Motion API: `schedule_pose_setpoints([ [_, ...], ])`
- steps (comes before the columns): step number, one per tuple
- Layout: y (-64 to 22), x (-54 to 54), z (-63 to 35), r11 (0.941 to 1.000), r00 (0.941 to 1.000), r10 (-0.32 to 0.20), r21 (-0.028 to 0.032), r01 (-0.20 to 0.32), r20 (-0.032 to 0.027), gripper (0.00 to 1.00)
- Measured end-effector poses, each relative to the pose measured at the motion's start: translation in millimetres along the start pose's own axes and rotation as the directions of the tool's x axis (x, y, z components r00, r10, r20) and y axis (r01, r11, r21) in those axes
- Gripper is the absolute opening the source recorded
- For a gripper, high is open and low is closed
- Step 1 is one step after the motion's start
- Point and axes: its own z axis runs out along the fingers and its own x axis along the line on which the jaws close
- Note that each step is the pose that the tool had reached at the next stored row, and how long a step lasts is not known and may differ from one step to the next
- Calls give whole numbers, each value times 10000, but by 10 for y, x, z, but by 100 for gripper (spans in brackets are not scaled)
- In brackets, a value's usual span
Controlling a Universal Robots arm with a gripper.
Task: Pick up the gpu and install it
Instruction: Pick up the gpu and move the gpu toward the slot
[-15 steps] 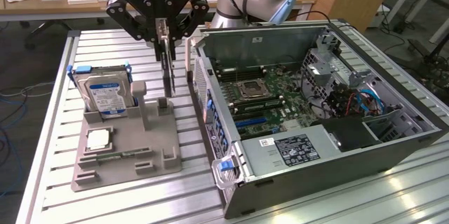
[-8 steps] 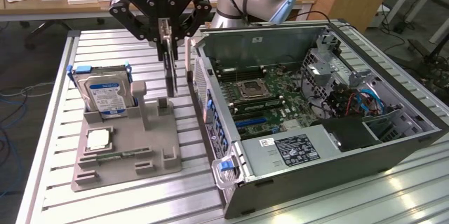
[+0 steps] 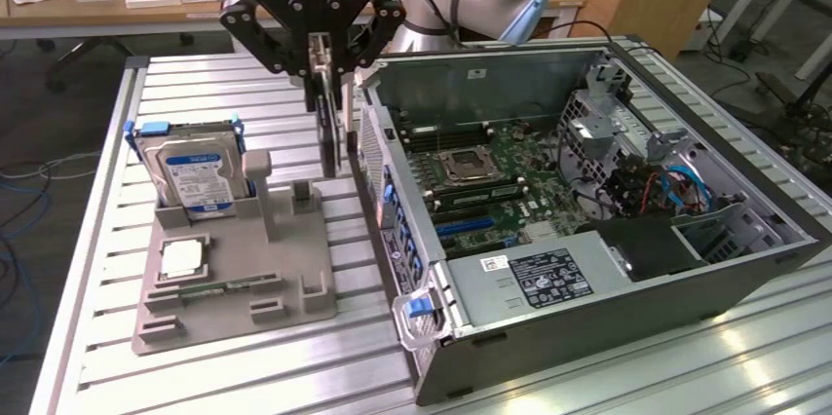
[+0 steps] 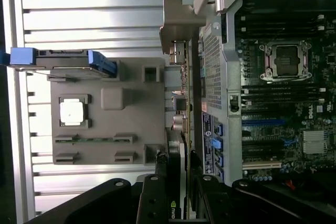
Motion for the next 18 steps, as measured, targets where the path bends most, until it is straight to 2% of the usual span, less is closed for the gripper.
schedule_pose_setpoints([
  [18, 28, -383, 10, 10000, 10000, -1, 1, 1, -1, 27],
])
